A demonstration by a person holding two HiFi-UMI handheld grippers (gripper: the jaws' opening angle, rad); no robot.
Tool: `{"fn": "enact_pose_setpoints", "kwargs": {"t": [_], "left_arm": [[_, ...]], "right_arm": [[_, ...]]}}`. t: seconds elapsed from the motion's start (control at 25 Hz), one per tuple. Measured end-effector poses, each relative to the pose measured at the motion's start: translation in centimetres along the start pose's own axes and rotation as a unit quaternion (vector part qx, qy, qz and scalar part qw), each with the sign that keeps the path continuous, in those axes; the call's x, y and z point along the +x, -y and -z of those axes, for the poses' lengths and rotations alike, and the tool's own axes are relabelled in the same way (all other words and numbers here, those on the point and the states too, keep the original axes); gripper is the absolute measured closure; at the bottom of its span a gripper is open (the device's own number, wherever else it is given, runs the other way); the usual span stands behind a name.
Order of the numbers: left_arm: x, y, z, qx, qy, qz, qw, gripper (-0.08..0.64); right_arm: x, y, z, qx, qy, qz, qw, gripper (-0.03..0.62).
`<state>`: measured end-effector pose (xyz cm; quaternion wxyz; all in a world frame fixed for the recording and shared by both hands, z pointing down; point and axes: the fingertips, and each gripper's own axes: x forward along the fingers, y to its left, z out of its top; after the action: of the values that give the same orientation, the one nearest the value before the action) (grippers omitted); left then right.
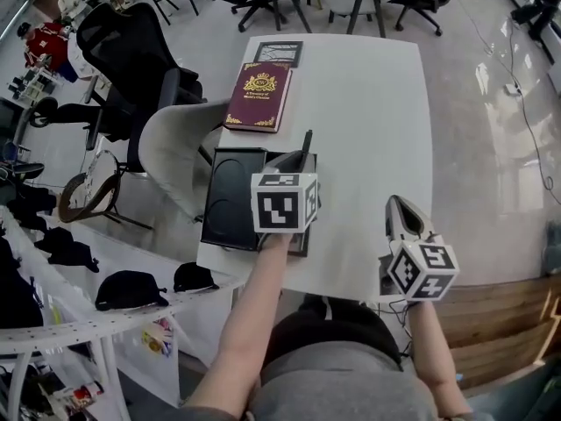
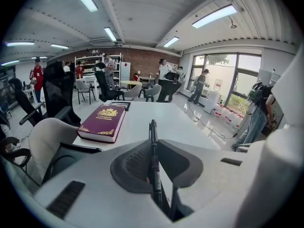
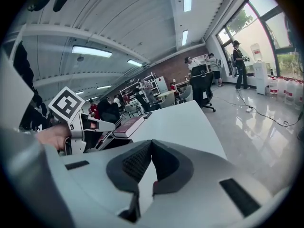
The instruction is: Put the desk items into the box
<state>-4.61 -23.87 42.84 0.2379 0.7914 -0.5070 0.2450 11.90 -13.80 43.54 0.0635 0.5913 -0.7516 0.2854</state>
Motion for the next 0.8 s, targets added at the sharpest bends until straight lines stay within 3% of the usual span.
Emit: {"fn": "enact_pose_setpoints", "kwargs": {"t": [0.8], "left_arm": [[-4.7, -5.6, 6.4, -0.043, -0.023, -0.043, 0.9979, 0.512]], "right_arm": [[0.2, -5.6, 2.2, -0.028, -0.017, -0.039, 0.999, 0.589]]}}
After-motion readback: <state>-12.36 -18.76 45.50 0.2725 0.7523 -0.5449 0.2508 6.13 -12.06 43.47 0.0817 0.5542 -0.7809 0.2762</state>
